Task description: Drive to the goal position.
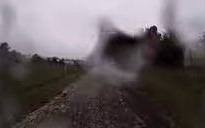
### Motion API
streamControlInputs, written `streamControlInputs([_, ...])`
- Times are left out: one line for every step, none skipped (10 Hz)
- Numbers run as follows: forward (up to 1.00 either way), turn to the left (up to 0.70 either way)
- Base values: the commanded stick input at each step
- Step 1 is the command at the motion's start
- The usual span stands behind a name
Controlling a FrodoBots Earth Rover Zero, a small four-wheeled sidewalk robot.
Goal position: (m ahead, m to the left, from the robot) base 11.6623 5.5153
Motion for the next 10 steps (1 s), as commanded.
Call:
streamControlInputs([0.70, 0.00])
streamControlInputs([0.70, 0.00])
streamControlInputs([0.70, 0.00])
streamControlInputs([0.70, 0.00])
streamControlInputs([0.70, 0.00])
streamControlInputs([0.70, 0.00])
streamControlInputs([0.70, 0.00])
streamControlInputs([0.70, 0.00])
streamControlInputs([0.70, 0.00])
streamControlInputs([0.70, 0.00])
